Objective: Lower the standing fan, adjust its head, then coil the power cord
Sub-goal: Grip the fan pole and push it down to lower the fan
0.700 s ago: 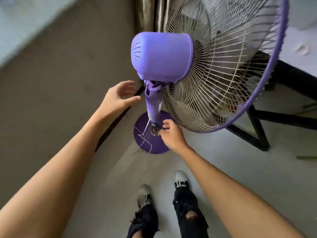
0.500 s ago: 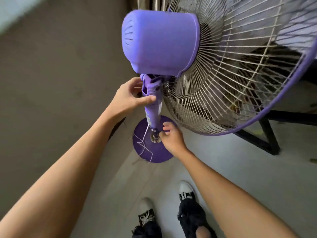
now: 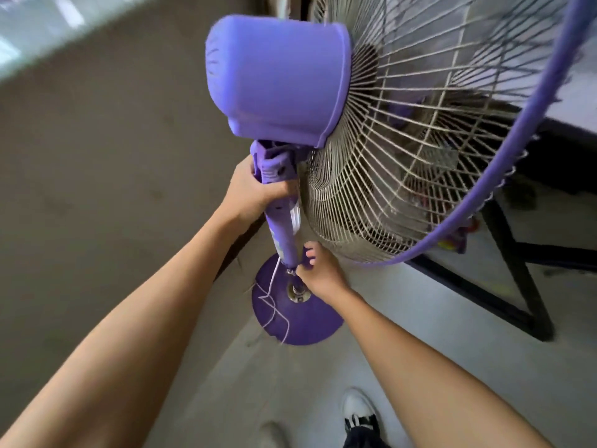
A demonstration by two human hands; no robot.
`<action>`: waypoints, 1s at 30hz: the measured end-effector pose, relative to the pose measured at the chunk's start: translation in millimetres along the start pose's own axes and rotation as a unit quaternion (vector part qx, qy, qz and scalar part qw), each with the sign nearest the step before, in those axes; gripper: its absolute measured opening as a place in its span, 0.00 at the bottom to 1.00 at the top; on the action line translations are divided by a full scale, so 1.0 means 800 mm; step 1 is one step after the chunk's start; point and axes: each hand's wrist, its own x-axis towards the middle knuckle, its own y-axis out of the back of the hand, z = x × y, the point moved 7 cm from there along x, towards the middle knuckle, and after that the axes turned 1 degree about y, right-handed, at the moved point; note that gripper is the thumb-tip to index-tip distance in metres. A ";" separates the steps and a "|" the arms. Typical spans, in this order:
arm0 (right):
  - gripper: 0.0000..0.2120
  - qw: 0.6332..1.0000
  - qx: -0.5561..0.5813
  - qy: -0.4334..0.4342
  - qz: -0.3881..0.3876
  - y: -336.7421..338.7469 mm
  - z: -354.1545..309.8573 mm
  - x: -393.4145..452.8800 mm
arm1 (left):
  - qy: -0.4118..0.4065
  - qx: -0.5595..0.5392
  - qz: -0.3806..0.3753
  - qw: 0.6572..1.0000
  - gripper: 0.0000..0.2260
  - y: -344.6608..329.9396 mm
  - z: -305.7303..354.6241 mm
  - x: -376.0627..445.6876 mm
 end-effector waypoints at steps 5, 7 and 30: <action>0.34 0.998 -0.010 0.063 0.000 -0.012 -0.046 0.020 | -0.010 -0.026 0.049 0.998 0.25 0.026 0.002 0.000; 0.37 0.997 -0.019 0.067 -0.030 -0.023 -0.056 0.036 | -0.018 -0.013 0.056 0.998 0.27 0.046 0.001 0.008; 0.21 0.978 0.076 0.191 -0.037 -0.102 -0.089 0.109 | -0.034 -0.075 0.248 0.965 0.11 0.125 -0.012 -0.003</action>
